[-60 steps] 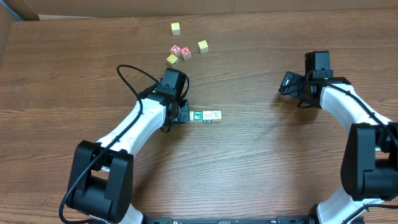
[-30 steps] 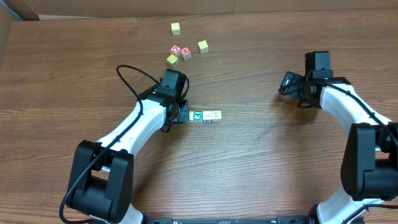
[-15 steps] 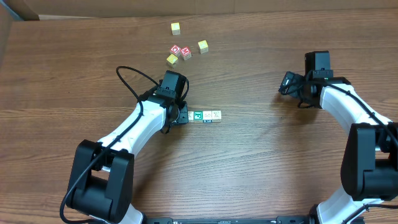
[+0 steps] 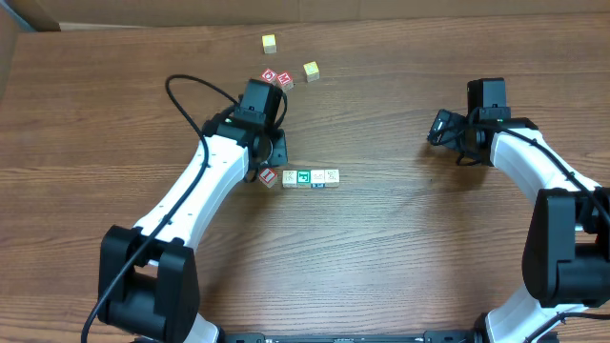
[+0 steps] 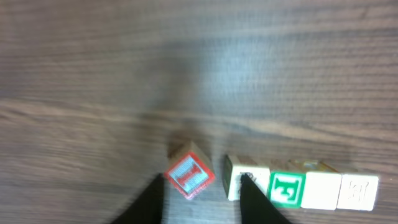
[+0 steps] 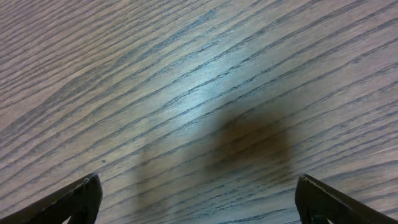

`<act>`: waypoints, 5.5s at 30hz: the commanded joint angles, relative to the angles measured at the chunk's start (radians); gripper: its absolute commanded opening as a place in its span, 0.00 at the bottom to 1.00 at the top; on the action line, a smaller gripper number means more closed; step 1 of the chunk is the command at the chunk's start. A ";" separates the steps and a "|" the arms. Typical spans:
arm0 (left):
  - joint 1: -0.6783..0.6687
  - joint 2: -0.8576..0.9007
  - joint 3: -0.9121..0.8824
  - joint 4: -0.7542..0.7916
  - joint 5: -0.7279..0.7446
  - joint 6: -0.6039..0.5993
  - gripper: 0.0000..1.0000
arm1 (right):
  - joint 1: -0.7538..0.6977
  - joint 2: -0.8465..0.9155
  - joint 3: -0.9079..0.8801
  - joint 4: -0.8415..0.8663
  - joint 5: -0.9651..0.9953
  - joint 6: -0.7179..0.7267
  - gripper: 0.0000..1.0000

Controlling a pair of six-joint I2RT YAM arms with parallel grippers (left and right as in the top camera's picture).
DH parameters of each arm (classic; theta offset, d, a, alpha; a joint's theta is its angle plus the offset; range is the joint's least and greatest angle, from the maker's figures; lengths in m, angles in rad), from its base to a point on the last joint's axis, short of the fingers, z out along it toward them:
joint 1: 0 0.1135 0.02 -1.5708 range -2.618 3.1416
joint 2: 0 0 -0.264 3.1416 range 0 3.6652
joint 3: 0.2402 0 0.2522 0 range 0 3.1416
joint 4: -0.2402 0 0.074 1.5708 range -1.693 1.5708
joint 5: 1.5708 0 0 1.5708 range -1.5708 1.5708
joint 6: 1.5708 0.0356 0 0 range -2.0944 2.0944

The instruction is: Flip 5 blocks

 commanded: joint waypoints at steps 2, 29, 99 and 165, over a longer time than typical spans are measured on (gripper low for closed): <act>0.012 -0.009 0.006 -0.011 -0.112 0.010 0.04 | -0.004 0.003 0.018 0.006 0.010 -0.007 1.00; 0.023 0.195 -0.083 0.058 -0.099 0.062 0.04 | -0.004 0.003 0.018 0.006 0.010 -0.008 1.00; 0.166 0.199 -0.032 -0.042 0.322 0.102 0.07 | -0.004 0.003 0.018 0.006 0.010 -0.008 1.00; 0.140 -0.155 -0.031 -0.090 0.264 0.098 1.00 | -0.004 0.003 0.018 0.006 0.010 -0.008 1.00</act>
